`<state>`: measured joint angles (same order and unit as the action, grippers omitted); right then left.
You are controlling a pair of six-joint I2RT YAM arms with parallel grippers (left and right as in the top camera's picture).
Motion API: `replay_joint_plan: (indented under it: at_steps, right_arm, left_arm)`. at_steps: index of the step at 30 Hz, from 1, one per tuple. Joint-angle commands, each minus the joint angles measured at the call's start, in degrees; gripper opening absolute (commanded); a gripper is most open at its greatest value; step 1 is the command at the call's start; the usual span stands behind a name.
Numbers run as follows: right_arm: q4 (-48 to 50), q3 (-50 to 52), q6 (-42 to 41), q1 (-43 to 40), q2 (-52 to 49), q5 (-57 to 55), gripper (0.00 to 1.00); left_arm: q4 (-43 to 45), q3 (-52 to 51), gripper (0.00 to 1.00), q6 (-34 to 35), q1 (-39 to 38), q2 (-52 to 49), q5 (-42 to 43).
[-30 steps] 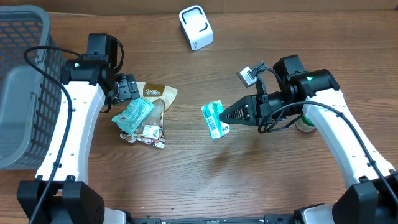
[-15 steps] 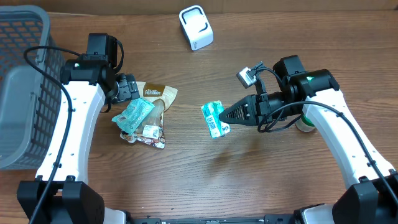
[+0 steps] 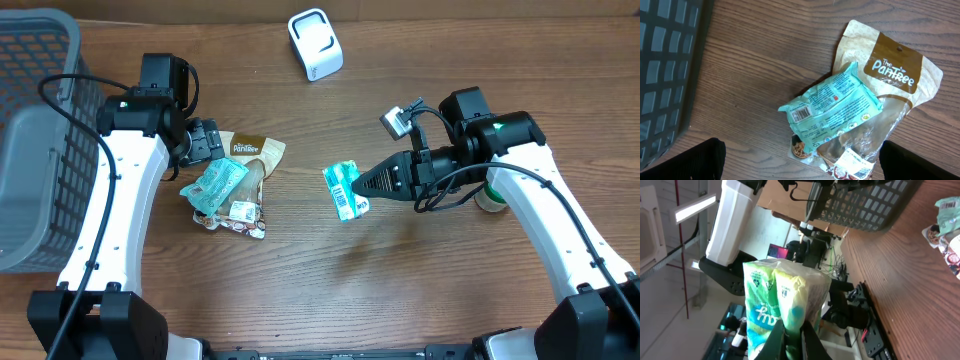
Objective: Scan the item barcode
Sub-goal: 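Lift the tissue pack with the right gripper and rotate it, then carry the tissue pack to the white scanner and hold it in front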
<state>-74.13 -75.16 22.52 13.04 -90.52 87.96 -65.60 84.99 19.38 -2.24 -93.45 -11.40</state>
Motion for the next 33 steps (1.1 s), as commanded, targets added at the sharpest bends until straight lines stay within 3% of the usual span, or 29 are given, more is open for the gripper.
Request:
replay_joint_plan:
  at_steps: [1,6,12,16,18,20,21,28,33]
  right_arm:
    - [1.2,0.0,0.0,-0.2,1.7,1.9,0.04]
    - [2.4,0.0,0.0,0.1,1.7,0.7,0.04]
    - [7.1,0.1,0.0,2.0,1.7,-13.3,0.04]
    - [14.9,0.1,-0.3,3.1,1.7,-15.1,0.04]
    - [20.9,0.1,-6.1,3.0,1.7,-20.4,0.04]
    - [32.5,-0.6,-28.7,3.1,1.7,-34.8,0.03]
    - [33.2,-4.7,-30.7,3.3,1.7,-35.4,0.03]
    - [22.2,-27.3,-32.3,5.9,0.8,-62.4,0.04]
    - [28.3,-31.0,-27.3,9.7,0.5,-80.9,0.04]
  left_arm:
    - [0.0,0.5,1.00,0.6,-0.2,-0.2,-0.1]
    - [0.0,0.5,1.00,0.6,-0.2,-0.2,-0.1]
    - [0.0,0.5,1.00,0.6,-0.2,-0.2,-0.1]
    - [0.0,0.5,1.00,0.6,-0.2,-0.2,-0.1]
    - [0.0,0.5,1.00,0.6,-0.2,-0.2,-0.2]
    - [0.0,0.5,1.00,0.6,-0.2,-0.2,-0.1]
    - [0.0,0.5,1.00,0.6,-0.2,-0.2,-0.1]
    - [0.0,0.5,1.00,0.6,-0.2,-0.2,-0.1]
    - [0.0,0.5,1.00,0.6,-0.2,-0.2,-0.2]
